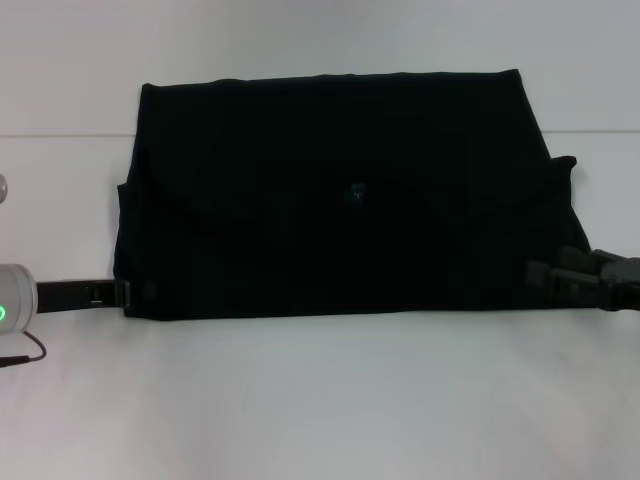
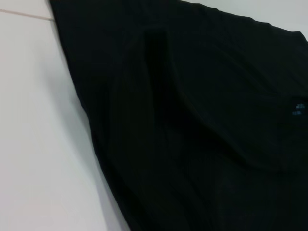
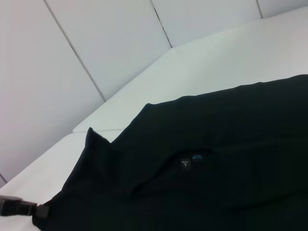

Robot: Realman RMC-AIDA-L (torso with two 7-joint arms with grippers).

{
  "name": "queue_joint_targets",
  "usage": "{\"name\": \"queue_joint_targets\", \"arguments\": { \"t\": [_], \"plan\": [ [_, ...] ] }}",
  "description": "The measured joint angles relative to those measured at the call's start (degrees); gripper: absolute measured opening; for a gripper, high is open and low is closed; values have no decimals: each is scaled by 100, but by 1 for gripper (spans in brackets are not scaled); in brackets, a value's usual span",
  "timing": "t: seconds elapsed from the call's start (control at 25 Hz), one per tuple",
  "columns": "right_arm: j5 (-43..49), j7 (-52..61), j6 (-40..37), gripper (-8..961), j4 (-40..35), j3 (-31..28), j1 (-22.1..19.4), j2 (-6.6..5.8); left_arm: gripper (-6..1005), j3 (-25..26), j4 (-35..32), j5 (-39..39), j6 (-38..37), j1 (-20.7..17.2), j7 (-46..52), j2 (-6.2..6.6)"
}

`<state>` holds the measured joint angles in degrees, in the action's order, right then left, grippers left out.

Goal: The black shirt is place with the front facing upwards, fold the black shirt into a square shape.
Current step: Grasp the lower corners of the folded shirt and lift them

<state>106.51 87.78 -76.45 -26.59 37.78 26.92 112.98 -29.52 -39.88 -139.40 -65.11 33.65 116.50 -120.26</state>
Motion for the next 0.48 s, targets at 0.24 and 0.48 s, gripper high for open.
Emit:
{"name": "queue_joint_targets", "arguments": {
  "t": [0.24, 0.48],
  "plan": [
    [233, 1712, -19, 924, -802, -16, -44, -257, 44, 13, -53, 0, -103, 10, -4, 3],
    [1674, 4168, -12, 924, -1701, -18, 322, -610, 45, 50, -92, 27, -234, 10, -22, 13]
  ]
}}
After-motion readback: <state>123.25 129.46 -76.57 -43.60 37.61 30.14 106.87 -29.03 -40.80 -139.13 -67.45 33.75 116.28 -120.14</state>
